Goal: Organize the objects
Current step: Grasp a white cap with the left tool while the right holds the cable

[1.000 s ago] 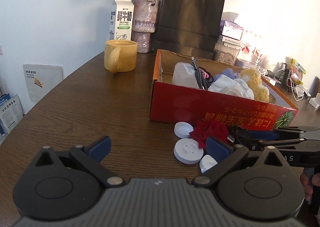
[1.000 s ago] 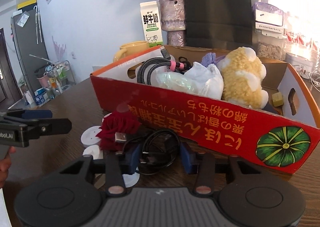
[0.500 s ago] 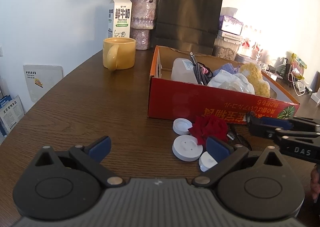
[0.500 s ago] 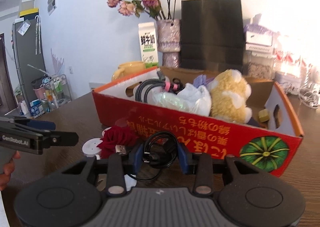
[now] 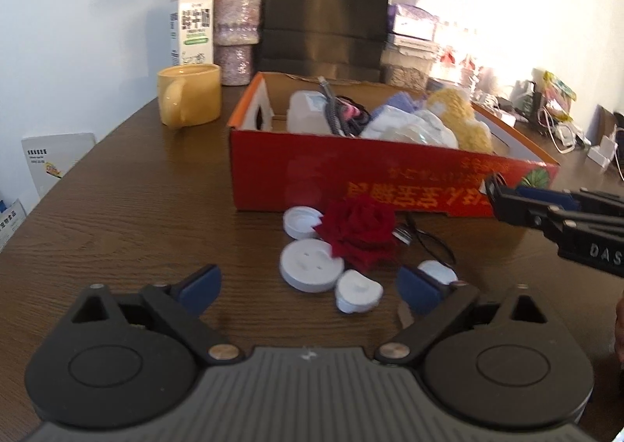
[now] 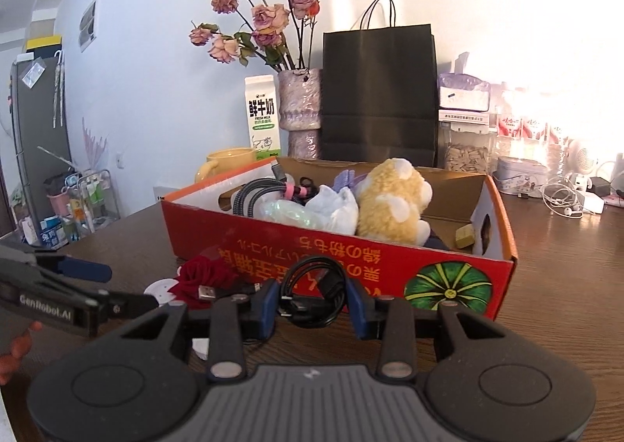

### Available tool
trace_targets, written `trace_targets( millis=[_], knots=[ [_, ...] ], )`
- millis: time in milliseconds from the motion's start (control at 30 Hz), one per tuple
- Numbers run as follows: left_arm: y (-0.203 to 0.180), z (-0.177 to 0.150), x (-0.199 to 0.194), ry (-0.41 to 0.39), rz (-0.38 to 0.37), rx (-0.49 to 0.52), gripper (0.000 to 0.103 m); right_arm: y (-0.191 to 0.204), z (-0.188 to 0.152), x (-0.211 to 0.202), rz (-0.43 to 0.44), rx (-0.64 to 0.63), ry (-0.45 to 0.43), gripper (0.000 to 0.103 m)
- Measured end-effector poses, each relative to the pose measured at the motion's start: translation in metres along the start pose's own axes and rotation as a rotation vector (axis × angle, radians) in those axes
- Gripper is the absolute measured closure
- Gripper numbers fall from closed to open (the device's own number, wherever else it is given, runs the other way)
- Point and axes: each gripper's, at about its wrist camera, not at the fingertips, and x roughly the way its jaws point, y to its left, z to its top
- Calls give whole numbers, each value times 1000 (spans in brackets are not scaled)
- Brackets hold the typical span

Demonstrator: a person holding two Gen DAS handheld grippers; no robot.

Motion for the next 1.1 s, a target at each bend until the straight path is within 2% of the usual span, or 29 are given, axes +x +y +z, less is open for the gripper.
trace_targets(
  millis=[67, 100, 167, 300, 367, 800, 1100],
  knots=[
    [-4, -2, 1, 13, -6, 8, 27, -1, 0, -1, 0, 1, -5, 67],
    [-6, -3, 1, 18, -11, 11, 30, -1, -1, -2, 0, 0, -7, 67],
    [-11, -4, 1, 22, -23, 14, 45, -2, -1, -4, 1, -1, -11, 67],
    [-20, -5, 2, 30, -34, 35, 59, -4, -2, -7, 2, 2, -16, 67],
    [-23, -5, 4, 39, -40, 41, 71, -4, -3, -9, 3, 4, -19, 67],
    [-28, -5, 7, 15, -37, 23, 75, -2, -4, -15, 3, -11, -40, 67],
    [-26, 2, -11, -50, -41, 11, 75, -1, -3, -17, 1, -15, -47, 67]
  ],
)
